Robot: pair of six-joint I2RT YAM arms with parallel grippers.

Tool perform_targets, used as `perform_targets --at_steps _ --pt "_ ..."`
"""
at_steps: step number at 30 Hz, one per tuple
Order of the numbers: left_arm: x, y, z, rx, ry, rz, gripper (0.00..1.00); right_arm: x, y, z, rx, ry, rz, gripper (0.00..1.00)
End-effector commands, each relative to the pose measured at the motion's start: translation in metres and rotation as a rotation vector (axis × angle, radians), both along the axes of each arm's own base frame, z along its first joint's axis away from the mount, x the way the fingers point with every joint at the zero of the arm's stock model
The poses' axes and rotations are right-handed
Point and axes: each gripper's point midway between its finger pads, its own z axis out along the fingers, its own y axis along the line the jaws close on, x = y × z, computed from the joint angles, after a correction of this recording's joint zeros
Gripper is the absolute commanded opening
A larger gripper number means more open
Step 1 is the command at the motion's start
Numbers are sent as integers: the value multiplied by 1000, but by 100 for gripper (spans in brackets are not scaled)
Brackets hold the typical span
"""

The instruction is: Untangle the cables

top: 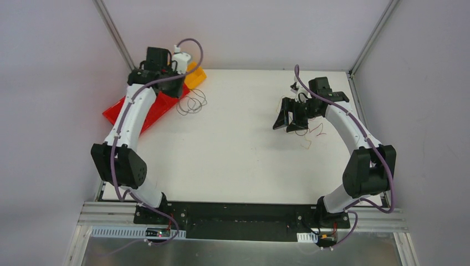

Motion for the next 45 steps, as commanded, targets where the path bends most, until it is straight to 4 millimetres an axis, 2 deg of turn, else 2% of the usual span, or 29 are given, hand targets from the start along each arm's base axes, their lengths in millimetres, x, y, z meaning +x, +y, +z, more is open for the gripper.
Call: perform_targets --at_steps 1,4,7,11,15,18,20,22,24,27,28,32,35,39,42,45 --pt "15 57 40 14 -42 99 0 7 0 14 11 -41 7 77" --pt "43 107 57 41 -91 207 0 7 1 12 17 -36 7 77" --pt "61 143 55 78 -96 267 0 6 1 11 17 -32 7 77" --pt "74 183 34 128 -62 306 0 5 1 12 17 -39 11 77" --pt "94 218 3 167 -40 337 0 2 0 13 16 -39 15 77" --pt "107 235 -20 204 -13 349 1 0 -3 14 -1 -37 31 77" --pt "114 240 -23 210 -16 364 22 0 -8 15 -25 -48 41 77" --pt "115 239 -17 197 -32 372 46 3 -17 18 -59 -63 36 78" --pt "110 235 -1 172 -57 391 68 10 -32 21 -103 -78 6 79" --pt "98 217 17 108 -85 376 82 32 -66 26 -169 -104 -95 81" --pt "93 211 23 92 -93 371 83 39 -80 24 -212 -115 -131 82" --pt "77 167 36 30 -100 294 98 67 -127 7 -413 -141 -213 88" --pt "68 128 39 7 -96 232 99 86 -154 -10 -509 -109 -252 90" --pt "56 83 38 -87 -64 187 99 113 -167 -33 -561 -98 -250 92" --pt "50 66 38 -134 -46 175 99 138 -166 -48 -554 -111 -238 93" --pt "47 60 38 -166 -36 180 99 166 -158 -61 -508 -134 -236 93"
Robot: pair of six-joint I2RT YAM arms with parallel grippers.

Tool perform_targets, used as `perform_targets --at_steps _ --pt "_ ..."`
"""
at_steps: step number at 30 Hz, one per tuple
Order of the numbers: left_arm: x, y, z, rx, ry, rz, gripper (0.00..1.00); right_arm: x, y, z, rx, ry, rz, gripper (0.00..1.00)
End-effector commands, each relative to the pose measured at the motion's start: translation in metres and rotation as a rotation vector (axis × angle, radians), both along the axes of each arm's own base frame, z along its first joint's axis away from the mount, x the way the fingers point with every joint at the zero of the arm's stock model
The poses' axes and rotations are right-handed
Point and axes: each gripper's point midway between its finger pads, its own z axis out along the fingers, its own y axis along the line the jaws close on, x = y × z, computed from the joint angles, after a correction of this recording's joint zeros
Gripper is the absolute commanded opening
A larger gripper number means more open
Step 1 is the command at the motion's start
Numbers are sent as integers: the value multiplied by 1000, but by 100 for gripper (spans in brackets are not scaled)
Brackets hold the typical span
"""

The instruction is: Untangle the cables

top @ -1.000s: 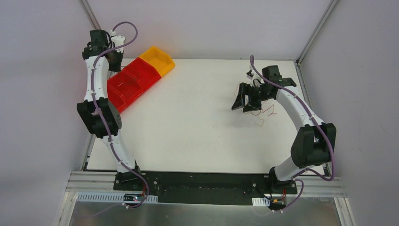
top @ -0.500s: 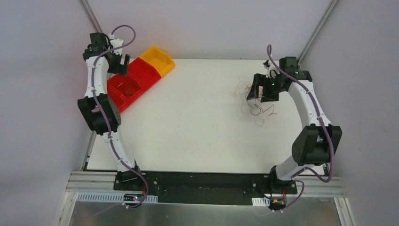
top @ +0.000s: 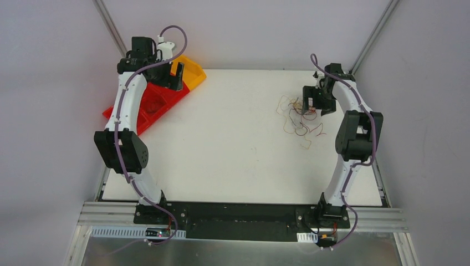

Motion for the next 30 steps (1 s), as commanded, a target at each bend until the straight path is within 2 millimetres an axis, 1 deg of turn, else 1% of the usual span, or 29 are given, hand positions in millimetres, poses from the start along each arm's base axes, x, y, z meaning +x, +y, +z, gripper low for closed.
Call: perform_targets --at_steps 1,3,4,5,6,7,9,10,11,13,14,15,16,18,20,21,23,25,27,28,30 --pt "-11 -5 6 -90 17 36 99 50 2 3 2 -106 20 92" --pt "-14 -9 5 -109 23 29 99 59 12 -9 16 -93 59 88" --pt "-16 -11 5 -123 28 22 99 60 21 -17 32 -78 91 84" --pt "-19 -15 4 -138 33 14 99 58 29 -23 69 -58 124 79" --pt "-22 -18 4 -160 42 8 98 51 47 -26 119 -35 174 70" --pt "-25 -24 3 -187 52 -6 96 44 63 -28 169 -13 212 59" --pt "-35 -37 2 -252 75 -51 92 25 95 -24 275 23 301 36" --pt "-41 -46 0 -289 90 -82 91 13 111 -22 316 38 353 24" --pt "-48 -54 0 -329 102 -121 90 -5 128 -21 366 64 413 14" --pt "-62 -70 -6 -395 132 -186 89 -36 156 -14 421 82 527 0" --pt "-72 -81 -12 -441 158 -232 89 -53 168 -9 443 84 579 0" --pt "-78 -89 -11 -463 151 -272 90 -68 180 -3 468 84 630 0" --pt "-87 -95 -20 -480 159 -300 92 -84 191 3 495 85 665 0" --pt "-105 -116 -27 -478 138 -392 93 -113 211 18 558 95 724 0" --pt "-116 -132 -37 -449 105 -470 93 -139 225 35 621 102 762 0" --pt "-122 -140 -42 -433 91 -511 93 -149 229 40 641 113 770 0" --pt "-132 -153 -54 -393 51 -604 94 -159 229 48 660 114 761 0" --pt "-145 -171 -66 -344 13 -729 96 -160 223 46 619 114 736 2" --pt "-159 -189 -77 -287 -24 -868 96 -160 216 39 567 127 717 20" --pt "-166 -197 -84 -254 -43 -938 96 -159 213 35 542 136 705 27" --pt "-178 -210 -99 -191 -69 -1057 94 -158 207 27 506 164 668 36"
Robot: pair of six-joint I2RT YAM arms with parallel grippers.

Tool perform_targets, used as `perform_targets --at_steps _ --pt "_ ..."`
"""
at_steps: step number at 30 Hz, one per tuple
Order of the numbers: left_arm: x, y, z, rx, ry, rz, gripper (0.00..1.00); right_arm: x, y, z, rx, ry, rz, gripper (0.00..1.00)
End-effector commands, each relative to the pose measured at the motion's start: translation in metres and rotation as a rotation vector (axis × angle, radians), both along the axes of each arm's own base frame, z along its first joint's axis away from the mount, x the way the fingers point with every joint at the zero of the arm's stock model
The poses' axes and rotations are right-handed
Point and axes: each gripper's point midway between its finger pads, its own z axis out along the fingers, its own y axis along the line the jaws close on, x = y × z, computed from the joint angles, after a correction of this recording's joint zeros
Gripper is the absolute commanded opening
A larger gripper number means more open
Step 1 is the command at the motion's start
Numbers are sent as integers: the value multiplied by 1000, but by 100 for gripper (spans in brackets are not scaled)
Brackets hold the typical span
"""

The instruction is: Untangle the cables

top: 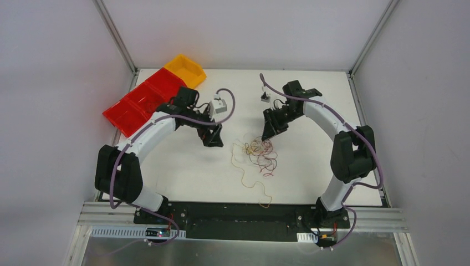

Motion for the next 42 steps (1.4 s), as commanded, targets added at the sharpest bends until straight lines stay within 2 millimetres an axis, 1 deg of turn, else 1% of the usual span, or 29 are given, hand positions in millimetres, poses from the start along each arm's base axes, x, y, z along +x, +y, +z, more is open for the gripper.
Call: perform_targets --at_steps 1,4,7,9,11,15,18,23,29,33,36,37,38,40,42 --pt "-16 -30 -12 25 -269 -309 93 -5 -15 -16 -93 60 -56 42" --pt "-24 -42 -37 85 -297 -399 84 -6 -15 -21 -111 95 -109 49" --pt "-19 -54 -57 135 -336 -414 77 -5 -16 -28 -132 109 -167 55" --pt "-11 -63 -62 150 -388 -418 76 -2 -18 -33 -153 113 -201 60" --pt "-8 -70 -69 172 -416 -435 75 3 -20 -40 -178 111 -233 61" --pt "-4 -86 -75 187 -470 -485 69 9 -21 -51 -215 149 -281 62" --pt "-7 -96 -78 189 -517 -534 63 11 -22 -58 -235 161 -295 62" --pt "-9 -106 -79 184 -572 -586 54 12 -24 -68 -262 179 -306 61" --pt "-12 -109 -88 203 -606 -638 55 14 -25 -75 -283 191 -317 60" --pt "-14 -114 -84 201 -654 -662 55 14 -25 -78 -290 200 -321 59" --pt "-20 -116 -87 213 -688 -704 53 14 -25 -81 -295 209 -329 58" --pt "-19 -117 -88 226 -706 -702 53 14 -25 -82 -298 213 -332 57" --pt "-17 -117 -89 242 -717 -688 56 15 -25 -82 -299 217 -335 56" --pt "-12 -116 -86 260 -713 -649 66 15 -25 -83 -302 216 -336 56" --pt "-10 -114 -81 268 -709 -618 67 15 -26 -83 -304 213 -338 55"
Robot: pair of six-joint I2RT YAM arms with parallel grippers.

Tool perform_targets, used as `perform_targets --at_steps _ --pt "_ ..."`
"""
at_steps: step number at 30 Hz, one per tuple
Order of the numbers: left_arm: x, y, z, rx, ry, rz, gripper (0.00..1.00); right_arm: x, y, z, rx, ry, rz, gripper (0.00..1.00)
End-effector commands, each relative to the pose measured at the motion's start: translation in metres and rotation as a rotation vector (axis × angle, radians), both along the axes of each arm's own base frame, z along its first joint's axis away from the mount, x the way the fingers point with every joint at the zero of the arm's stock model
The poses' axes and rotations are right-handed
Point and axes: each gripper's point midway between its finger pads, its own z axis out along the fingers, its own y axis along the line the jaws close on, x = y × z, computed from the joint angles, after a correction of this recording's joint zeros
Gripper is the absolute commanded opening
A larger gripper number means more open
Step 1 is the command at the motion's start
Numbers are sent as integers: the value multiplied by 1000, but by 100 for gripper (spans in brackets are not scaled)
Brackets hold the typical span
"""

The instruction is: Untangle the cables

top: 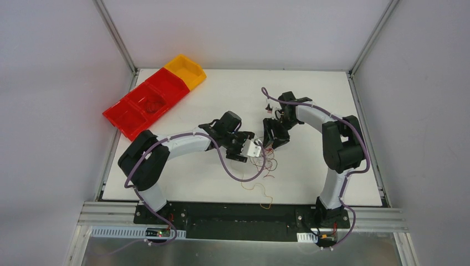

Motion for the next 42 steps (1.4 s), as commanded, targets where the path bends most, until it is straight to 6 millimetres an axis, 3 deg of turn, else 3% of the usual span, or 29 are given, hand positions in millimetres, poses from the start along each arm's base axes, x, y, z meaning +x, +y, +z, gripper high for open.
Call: perform_targets --at_steps 1,5,9,14,21,24,26,31,33,35,39,42 --pt "9 -1 19 -28 -69 31 66 8 1 3 -11 -19 -14 55" --pt "4 3 19 -23 -79 20 69 7 1 2 -8 -12 -16 55" --pt "16 10 32 -26 -102 97 87 6 0 3 -11 -16 -13 54" --pt "9 17 44 -57 -69 92 86 5 1 3 -10 -11 -8 54" --pt "-29 9 27 -18 188 -11 61 6 3 4 -2 -6 -8 54" --pt "-26 6 14 7 227 0 57 7 2 3 -5 -6 -8 54" --pt "-18 4 6 33 234 37 49 8 2 3 -9 -10 -4 54" --pt "-12 7 7 69 244 77 14 13 0 0 -27 -19 1 54" --pt "-14 10 19 54 224 76 0 16 -1 -1 -38 -20 -4 54" --pt "-20 10 42 11 224 78 0 19 -3 -3 -58 -28 -12 54" --pt "-43 6 107 -144 265 66 0 19 -6 -7 -91 -29 -17 52" --pt "-46 4 146 -226 297 124 0 13 -3 -9 -90 -8 -5 48"
